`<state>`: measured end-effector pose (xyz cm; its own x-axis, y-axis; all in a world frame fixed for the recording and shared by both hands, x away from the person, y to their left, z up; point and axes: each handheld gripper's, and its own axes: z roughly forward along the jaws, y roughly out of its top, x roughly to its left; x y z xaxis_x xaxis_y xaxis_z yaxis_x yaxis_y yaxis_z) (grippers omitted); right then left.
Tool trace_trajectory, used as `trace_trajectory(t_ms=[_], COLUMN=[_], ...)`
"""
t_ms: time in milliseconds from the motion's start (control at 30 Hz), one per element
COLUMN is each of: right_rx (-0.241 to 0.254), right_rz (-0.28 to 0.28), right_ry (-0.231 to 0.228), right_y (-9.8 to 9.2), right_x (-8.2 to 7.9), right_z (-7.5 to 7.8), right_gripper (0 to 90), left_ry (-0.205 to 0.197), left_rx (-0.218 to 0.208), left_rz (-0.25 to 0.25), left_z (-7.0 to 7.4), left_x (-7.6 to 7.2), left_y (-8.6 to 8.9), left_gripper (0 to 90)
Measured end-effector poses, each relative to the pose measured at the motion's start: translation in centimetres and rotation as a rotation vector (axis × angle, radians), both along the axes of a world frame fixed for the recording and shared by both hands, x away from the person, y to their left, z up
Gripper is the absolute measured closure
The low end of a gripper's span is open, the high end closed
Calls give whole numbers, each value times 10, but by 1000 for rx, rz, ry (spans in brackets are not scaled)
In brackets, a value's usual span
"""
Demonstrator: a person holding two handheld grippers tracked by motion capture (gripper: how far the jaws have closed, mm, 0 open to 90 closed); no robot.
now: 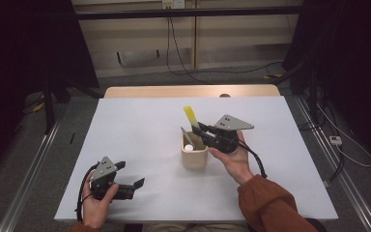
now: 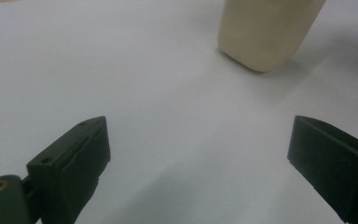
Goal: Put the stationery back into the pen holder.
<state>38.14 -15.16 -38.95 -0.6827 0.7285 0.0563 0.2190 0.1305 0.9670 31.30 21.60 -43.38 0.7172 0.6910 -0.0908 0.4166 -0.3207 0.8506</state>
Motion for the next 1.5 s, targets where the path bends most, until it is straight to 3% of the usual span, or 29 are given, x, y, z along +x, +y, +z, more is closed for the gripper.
trace_trajectory(t_ms=[300,367,500,600,1067,1167,1500], right_rx=[5,19,13,15,-36,-61,-54], right_rz=[12,14,21,21,-20,-19,-15], right_ry=[19,35,24,26,56,58,75], right_y=[-1,-2,-1,0,-8,-10,-20], right_x=[-1,-1,-3,-4,-4,-5,-12], right_z=[-6,-6,-6,-5,0,1,2], right_gripper=[771,706,680,538,141,101,71], left_ry=[-8,-4,-2,-2,-2,-2,0], left_rx=[-8,-6,-5,-7,-4,-1,-14], left_rz=[1,1,-2,-2,3,5,3], left_z=[0,0,0,0,0,0,0], left_x=[0,0,0,0,0,1,2], left_y=[0,0,0,0,1,1,0], left_gripper=[57,56,56,56,56,56,56])
